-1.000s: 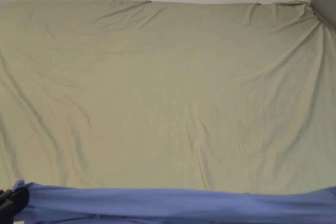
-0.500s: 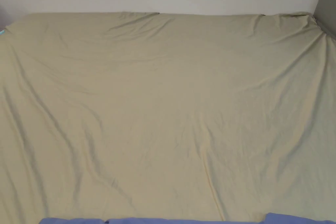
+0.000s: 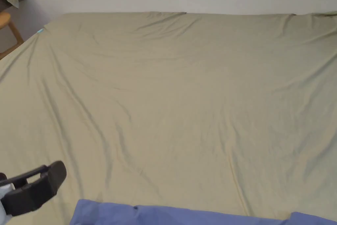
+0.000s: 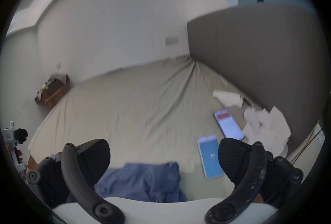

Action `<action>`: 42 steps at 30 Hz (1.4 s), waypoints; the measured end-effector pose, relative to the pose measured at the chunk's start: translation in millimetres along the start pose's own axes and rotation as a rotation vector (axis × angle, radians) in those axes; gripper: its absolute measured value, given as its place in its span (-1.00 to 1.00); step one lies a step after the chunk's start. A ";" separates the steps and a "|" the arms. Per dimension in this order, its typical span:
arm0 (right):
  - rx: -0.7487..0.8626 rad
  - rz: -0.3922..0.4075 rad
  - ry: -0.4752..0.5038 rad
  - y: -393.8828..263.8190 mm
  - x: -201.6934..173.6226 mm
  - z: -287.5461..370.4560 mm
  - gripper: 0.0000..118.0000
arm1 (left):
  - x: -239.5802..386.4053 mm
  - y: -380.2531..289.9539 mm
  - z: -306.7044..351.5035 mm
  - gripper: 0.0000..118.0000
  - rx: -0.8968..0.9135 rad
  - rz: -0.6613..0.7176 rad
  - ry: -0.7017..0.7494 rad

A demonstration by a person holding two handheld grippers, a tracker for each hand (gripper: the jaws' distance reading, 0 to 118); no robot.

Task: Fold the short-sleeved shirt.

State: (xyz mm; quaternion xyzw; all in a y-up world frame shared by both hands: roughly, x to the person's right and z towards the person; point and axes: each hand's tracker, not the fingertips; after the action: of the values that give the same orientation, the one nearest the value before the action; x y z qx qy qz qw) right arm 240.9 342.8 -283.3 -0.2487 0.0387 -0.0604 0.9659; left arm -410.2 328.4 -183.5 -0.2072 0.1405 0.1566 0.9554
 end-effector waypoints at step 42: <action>-0.013 0.000 -0.026 -11.1 -10.5 -4.3 -1.00 | -74.6 -91.0 -98.8 -0.44 -0.490 0.145 -0.068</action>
State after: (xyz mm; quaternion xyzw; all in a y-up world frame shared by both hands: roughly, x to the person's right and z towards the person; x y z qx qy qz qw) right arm 228.9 332.6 -281.3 -0.2556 0.0266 -0.0569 0.9647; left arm -465.8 188.3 -213.0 -0.4163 0.0805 0.2608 0.8673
